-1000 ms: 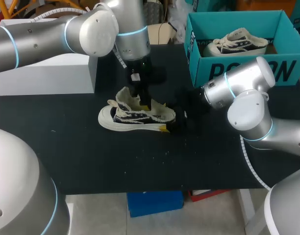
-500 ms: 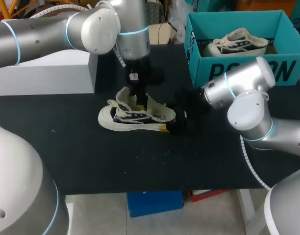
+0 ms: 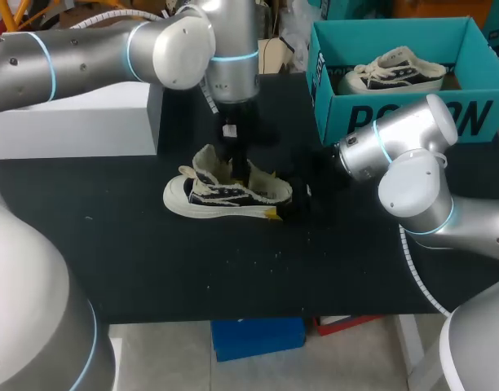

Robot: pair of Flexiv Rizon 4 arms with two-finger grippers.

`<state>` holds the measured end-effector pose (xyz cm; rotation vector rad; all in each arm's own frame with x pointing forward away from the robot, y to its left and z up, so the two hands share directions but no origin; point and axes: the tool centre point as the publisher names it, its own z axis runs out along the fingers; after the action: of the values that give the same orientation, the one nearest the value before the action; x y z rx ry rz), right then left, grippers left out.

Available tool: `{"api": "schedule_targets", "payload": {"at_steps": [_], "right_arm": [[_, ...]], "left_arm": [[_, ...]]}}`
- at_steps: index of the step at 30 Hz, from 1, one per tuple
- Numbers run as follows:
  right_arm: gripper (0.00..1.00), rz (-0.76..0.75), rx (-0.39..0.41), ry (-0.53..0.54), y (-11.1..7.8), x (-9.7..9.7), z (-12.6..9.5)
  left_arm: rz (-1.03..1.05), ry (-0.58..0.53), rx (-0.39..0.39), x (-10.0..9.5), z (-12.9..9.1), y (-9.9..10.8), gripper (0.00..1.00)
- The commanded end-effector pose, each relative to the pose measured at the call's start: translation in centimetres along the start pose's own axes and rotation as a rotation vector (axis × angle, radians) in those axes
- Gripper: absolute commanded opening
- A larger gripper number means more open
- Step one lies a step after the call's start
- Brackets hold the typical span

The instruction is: Take the shoe out of the shoebox, open the shoe tongue, remove and reinsert the insole, then place the shoe into the shoebox

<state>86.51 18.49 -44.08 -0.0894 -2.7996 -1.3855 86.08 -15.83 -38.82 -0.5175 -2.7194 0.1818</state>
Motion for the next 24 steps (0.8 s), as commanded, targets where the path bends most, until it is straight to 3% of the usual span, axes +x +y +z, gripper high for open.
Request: {"api": "schedule_targets", "payload": {"at_steps": [1, 24], "right_arm": [[0.00, 0.001, 0.001, 0.000, -0.2, 0.1, 0.2], [0.00, 0.001, 0.001, 0.000, -0.2, 0.1, 0.2]], "left_arm": [[0.009, 0.010, 0.001, -0.4, 1.3, -0.5, 0.00], [0.007, 0.011, -0.025, 1.6, 4.6, -1.3, 0.00]]}}
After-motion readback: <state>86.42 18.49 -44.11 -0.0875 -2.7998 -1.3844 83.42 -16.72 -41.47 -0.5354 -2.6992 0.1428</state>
